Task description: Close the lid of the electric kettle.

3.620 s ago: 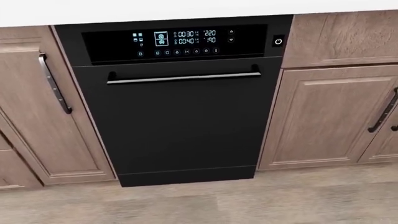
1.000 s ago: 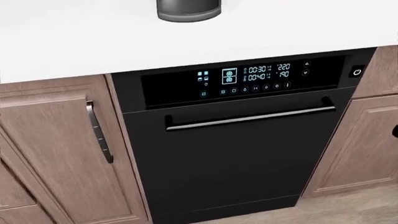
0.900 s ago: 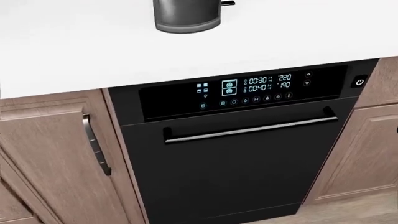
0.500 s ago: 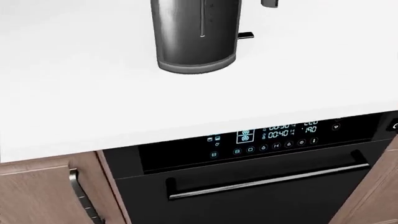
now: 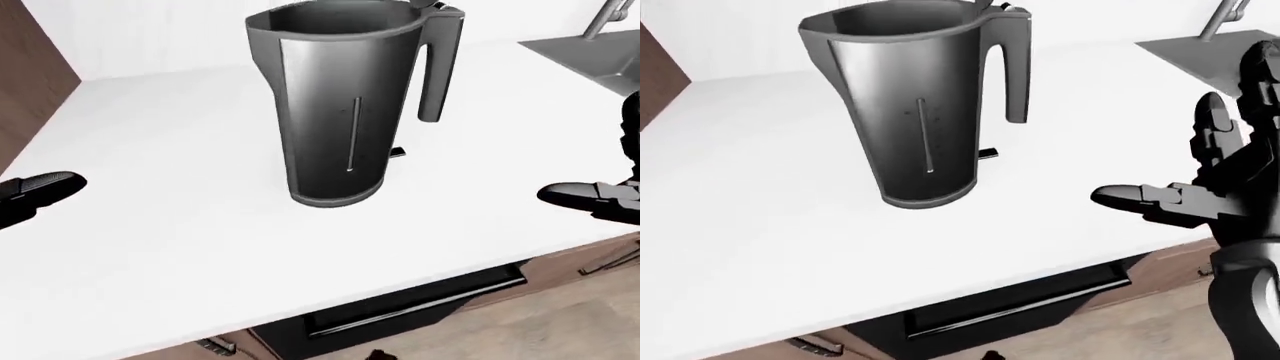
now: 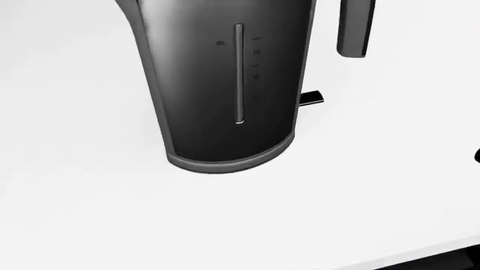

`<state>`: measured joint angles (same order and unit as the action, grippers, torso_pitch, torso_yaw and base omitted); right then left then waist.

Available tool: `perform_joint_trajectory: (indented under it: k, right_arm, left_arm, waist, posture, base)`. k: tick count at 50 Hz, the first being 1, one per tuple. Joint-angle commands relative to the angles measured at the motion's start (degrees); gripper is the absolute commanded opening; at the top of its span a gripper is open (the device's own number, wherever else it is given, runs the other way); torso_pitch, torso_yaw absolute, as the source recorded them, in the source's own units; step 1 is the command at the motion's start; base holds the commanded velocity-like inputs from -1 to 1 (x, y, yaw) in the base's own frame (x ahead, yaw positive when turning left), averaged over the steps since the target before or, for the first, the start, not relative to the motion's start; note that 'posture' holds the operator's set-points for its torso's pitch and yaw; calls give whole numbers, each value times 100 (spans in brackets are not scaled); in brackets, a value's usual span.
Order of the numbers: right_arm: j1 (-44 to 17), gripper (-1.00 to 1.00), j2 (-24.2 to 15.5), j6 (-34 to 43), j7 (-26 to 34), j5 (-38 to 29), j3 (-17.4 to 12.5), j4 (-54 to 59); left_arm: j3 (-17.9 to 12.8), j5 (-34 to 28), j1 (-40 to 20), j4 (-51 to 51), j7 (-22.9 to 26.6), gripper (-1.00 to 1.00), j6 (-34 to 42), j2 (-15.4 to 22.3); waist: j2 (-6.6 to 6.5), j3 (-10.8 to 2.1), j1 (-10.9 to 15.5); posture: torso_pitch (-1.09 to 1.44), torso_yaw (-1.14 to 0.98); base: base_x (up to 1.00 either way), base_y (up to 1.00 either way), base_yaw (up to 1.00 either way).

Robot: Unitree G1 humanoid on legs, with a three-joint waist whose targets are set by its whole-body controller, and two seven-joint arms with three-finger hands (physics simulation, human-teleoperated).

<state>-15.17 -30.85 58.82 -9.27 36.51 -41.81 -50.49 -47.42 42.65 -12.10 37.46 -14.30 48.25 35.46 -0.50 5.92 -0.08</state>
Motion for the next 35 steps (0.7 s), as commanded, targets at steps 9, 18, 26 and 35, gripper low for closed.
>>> perform_joint_trajectory:
  k: [9, 18, 26, 35]
  right_arm:
    - [-48, 100, -126, -220, -67, 47, -113, -118]
    - [-48, 100, -147, -232, -77, 84, -130, -117]
    - [-56, 100, -152, -272, -103, 136, -102, -112]
    - [-78, 100, -139, -279, -137, 150, -8, -109]
  left_arm:
    - [-31, -107, -53, 66, 103, 100, -299, 33]
    - [-65, -75, -53, 78, 96, 100, -269, 48]
    - [-38, -95, -41, 77, 100, 100, -292, 30]
    - [-12, -95, -63, 105, 84, 100, -262, 28]
  waist:
    - [8, -335, -15]
    - [-62, -327, -26]
    - [-68, -282, -37]
    - [-42, -264, -6]
  posture:
    - [0, 0]
    - [0, 0]
    - [0, 0]
    - [0, 0]
  base:
    - [0, 0, 0]
    - [0, 0, 0]
    - [0, 0, 0]
    - [0, 0, 0]
